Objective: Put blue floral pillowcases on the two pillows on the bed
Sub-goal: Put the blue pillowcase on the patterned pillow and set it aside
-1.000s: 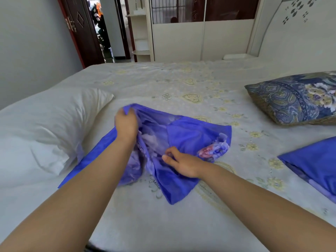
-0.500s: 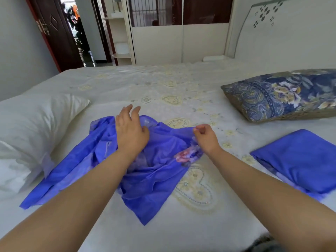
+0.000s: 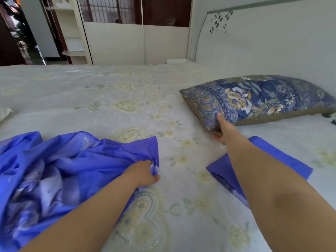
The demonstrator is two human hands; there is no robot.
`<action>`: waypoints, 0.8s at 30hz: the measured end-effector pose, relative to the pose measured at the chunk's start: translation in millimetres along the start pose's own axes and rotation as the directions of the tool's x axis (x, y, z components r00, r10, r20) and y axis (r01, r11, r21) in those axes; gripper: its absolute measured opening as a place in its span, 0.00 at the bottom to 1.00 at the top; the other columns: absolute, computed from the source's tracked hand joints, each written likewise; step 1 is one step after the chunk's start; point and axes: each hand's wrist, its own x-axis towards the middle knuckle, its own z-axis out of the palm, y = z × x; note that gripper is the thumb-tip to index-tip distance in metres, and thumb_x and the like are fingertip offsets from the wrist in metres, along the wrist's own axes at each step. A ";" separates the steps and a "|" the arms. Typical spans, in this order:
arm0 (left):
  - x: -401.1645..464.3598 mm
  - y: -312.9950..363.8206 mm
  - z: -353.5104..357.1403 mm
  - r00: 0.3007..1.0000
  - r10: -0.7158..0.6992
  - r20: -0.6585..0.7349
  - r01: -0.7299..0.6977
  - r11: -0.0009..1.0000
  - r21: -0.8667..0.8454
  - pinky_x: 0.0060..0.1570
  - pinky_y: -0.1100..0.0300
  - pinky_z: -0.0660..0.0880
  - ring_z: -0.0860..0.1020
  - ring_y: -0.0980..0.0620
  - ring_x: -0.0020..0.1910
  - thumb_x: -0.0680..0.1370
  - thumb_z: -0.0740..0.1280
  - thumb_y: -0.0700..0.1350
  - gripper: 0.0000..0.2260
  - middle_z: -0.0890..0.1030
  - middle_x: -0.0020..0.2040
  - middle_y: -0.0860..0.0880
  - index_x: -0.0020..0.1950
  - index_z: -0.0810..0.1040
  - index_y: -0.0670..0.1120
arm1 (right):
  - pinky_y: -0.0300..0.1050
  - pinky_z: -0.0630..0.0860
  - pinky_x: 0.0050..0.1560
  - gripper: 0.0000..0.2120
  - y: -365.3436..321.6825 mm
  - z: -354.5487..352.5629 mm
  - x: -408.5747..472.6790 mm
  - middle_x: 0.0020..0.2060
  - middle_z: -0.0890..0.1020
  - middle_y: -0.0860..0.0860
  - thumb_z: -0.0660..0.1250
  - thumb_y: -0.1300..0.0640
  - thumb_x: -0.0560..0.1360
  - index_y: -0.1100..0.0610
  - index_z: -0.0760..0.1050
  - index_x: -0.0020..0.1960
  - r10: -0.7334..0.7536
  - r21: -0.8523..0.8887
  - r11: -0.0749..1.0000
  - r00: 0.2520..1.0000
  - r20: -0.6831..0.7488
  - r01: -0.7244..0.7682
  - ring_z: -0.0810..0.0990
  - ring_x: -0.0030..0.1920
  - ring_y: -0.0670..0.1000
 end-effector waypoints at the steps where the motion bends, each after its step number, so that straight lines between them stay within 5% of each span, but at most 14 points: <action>1: 4.3 -0.9 -0.6 1.000 -0.004 0.019 0.003 1.000 0.016 0.49 0.60 0.68 0.75 0.49 0.55 0.75 0.66 0.55 0.14 0.76 0.56 0.49 0.53 0.70 0.47 | 0.49 0.77 0.53 0.23 0.6 4.6 7.5 0.48 0.77 0.52 0.67 0.43 0.74 0.57 0.70 0.61 0.011 0.020 1.000 1.000 0.029 -0.012 0.77 0.46 0.53; 3: 8.5 -4.0 -0.2 0.999 -0.011 0.040 0.009 0.999 0.037 0.53 0.59 0.69 0.75 0.48 0.58 0.74 0.66 0.56 0.20 0.76 0.60 0.48 0.60 0.71 0.46 | 0.45 0.79 0.37 0.15 1.2 15.8 15.7 0.37 0.75 0.52 0.67 0.48 0.76 0.57 0.70 0.54 0.009 -0.036 0.999 1.000 -0.023 -0.010 0.76 0.35 0.51; 5: 10.4 -5.8 6.7 0.999 -0.032 0.036 0.029 0.997 0.077 0.57 0.56 0.71 0.73 0.47 0.61 0.74 0.66 0.58 0.26 0.73 0.64 0.46 0.66 0.67 0.45 | 0.43 0.75 0.31 0.17 3.0 22.9 31.1 0.36 0.75 0.53 0.66 0.48 0.76 0.60 0.69 0.55 -0.068 -0.188 0.981 0.993 -0.092 0.050 0.75 0.34 0.52; 7: 10.2 -5.9 19.9 0.998 -0.068 -0.013 0.069 0.992 0.108 0.61 0.51 0.71 0.70 0.44 0.65 0.74 0.65 0.60 0.32 0.66 0.69 0.45 0.72 0.60 0.46 | 0.45 0.75 0.40 0.23 2.0 30.0 24.4 0.45 0.78 0.55 0.66 0.47 0.76 0.64 0.70 0.61 -0.210 -0.344 0.924 0.974 -0.086 0.169 0.77 0.45 0.55; 10: 5.6 -8.3 31.2 0.993 -0.084 -0.084 0.091 0.992 0.081 0.63 0.47 0.70 0.67 0.43 0.68 0.74 0.64 0.61 0.36 0.62 0.72 0.46 0.75 0.54 0.48 | 0.47 0.72 0.51 0.20 -0.2 46.6 -39.6 0.50 0.78 0.58 0.63 0.51 0.78 0.66 0.73 0.61 -0.432 -0.404 0.814 0.900 0.058 0.417 0.76 0.51 0.56; 13: -11.4 -8.7 23.7 0.984 -0.078 -0.161 0.044 0.978 -0.205 0.64 0.52 0.68 0.62 0.46 0.72 0.71 0.70 0.60 0.46 0.57 0.76 0.47 0.77 0.44 0.50 | 0.47 0.73 0.54 0.16 8.7 68.5 -123.3 0.48 0.81 0.57 0.63 0.50 0.78 0.64 0.77 0.54 -0.520 -0.381 0.694 0.791 0.321 0.611 0.79 0.51 0.55; 15: -30.8 -5.1 14.4 0.891 -0.139 -0.432 -0.069 0.900 -0.431 0.61 0.51 0.69 0.58 0.46 0.74 0.67 0.75 0.57 0.52 0.52 0.76 0.44 0.78 0.42 0.50 | 0.43 0.72 0.42 0.15 27.9 76.6 -175.4 0.35 0.79 0.52 0.63 0.49 0.78 0.60 0.76 0.42 -0.493 -0.423 0.592 0.723 0.484 0.686 0.78 0.38 0.50; 18: -63.0 -5.9 -5.7 0.558 -0.139 -0.818 -0.335 0.864 -0.376 0.67 0.48 0.64 0.55 0.45 0.75 0.68 0.70 0.59 0.45 0.52 0.76 0.45 0.77 0.49 0.49 | 0.42 0.62 0.28 0.23 62.4 74.8 -238.1 0.23 0.67 0.50 0.62 0.46 0.78 0.55 0.63 0.29 -0.385 -0.539 0.364 0.650 0.656 0.760 0.66 0.24 0.48; 21: -83.4 -14.1 -28.3 0.442 0.130 -0.888 -0.444 0.891 -0.091 0.69 0.48 0.62 0.60 0.46 0.72 0.68 0.70 0.44 0.35 0.58 0.75 0.51 0.73 0.62 0.54 | 0.44 0.66 0.38 0.19 85.1 59.5 -256.6 0.33 0.71 0.49 0.60 0.42 0.77 0.56 0.68 0.37 -0.581 -0.442 0.131 0.430 0.691 0.887 0.72 0.37 0.52; 23: -81.4 -20.0 -43.4 0.489 0.140 -0.861 -0.440 0.892 -0.105 0.66 0.50 0.67 0.67 0.48 0.67 0.69 0.69 0.35 0.28 0.67 0.71 0.54 0.67 0.72 0.50 | 0.45 0.70 0.51 0.24 87.5 48.8 -244.8 0.47 0.76 0.53 0.61 0.38 0.73 0.58 0.72 0.52 -0.735 -0.420 -0.106 0.213 0.644 0.901 0.75 0.52 0.53; 24: -79.3 -19.6 -51.6 0.539 0.094 -0.837 -0.439 0.880 -0.184 0.65 0.51 0.68 0.69 0.49 0.66 0.70 0.67 0.33 0.26 0.70 0.69 0.55 0.66 0.74 0.49 | 0.48 0.69 0.59 0.32 85.1 43.9 -230.9 0.57 0.75 0.56 0.63 0.35 0.70 0.58 0.69 0.62 -0.767 -0.493 -0.220 0.162 0.621 0.842 0.72 0.60 0.55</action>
